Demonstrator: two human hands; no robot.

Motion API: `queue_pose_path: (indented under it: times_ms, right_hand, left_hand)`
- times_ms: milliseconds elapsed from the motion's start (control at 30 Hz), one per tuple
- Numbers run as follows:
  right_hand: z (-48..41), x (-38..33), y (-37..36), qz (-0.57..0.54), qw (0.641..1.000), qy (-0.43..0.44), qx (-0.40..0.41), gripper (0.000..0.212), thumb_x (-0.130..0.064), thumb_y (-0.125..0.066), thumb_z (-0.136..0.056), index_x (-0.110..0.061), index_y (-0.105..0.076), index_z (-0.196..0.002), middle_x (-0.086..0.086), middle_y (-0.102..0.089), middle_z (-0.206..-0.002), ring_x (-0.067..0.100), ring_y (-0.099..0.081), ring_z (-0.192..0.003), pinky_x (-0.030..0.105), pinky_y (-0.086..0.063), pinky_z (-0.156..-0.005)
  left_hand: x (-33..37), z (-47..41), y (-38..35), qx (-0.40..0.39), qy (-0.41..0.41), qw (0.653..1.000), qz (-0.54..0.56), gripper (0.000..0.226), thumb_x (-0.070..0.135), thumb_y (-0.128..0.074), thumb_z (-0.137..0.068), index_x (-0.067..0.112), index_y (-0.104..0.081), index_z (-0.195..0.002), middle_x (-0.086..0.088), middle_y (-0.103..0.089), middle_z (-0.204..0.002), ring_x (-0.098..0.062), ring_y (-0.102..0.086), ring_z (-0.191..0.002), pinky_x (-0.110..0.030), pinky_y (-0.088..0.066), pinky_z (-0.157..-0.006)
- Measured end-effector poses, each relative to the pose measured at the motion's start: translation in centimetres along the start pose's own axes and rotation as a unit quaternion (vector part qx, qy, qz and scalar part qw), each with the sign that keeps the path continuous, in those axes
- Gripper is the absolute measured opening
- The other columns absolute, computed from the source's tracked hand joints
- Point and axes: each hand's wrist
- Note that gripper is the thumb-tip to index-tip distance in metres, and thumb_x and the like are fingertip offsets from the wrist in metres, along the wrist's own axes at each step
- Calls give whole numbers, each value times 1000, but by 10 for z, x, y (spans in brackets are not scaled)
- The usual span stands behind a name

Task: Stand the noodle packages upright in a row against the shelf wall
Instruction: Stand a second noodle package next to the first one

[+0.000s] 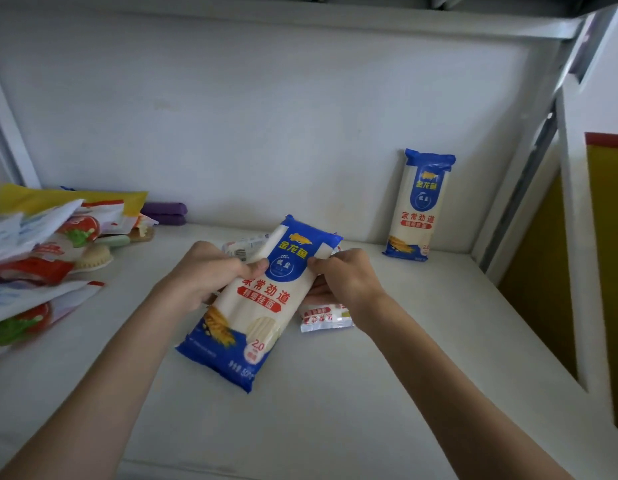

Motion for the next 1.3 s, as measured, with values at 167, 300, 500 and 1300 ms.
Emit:
queue_pose_path:
  times_ms: [167,300,500,1300]
  right_hand:
    - [-6,-15,36,-46,998,-4,45,14,-18,-63,-91,-5,-60,-91,13,-75,-88,20,-75,-69,29,-60,-56]
    - [-7,-20,63,-65,996,-13,67,14,-15,-68,-87,-12,-54,-86,5,-72,-80,15,-72,-66,28,-57,-55]
    - [-14,-18,98,-53,993,11,101,20,-6,-71,-82,-13,-56,-93,5,-72,-93,19,-71,-80,33,-58,-67]
    - [-89,5,148,137,977,88,139,33,-9,-76,-79,-10,-65,-109,2,-70,-105,20,-68,-99,43,-59,-83]
  left_hand:
    - [20,-11,-39,-8,-22,997,77,42,33,-86,-67,3,-71,-92,-6,-77,-72,-24,-75,-67,-36,-59,-64]
    - [35,-15,-72,-1,-29,994,108,41,36,-85,-68,8,-69,-93,-3,-77,-72,-20,-75,-61,-32,-58,-57]
    - [50,-27,-114,15,-62,990,122,43,36,-87,-65,6,-70,-91,-4,-77,-75,-18,-74,-61,-35,-61,-59]
    - [61,-105,-183,11,-190,972,140,21,20,-82,-73,8,-72,-87,-1,-76,-82,-14,-74,-70,-28,-59,-59]
Point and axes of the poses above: each hand's wrist, its own z-axis away from the middle knuckle, its own y-axis out of the back of the hand, x = y × z
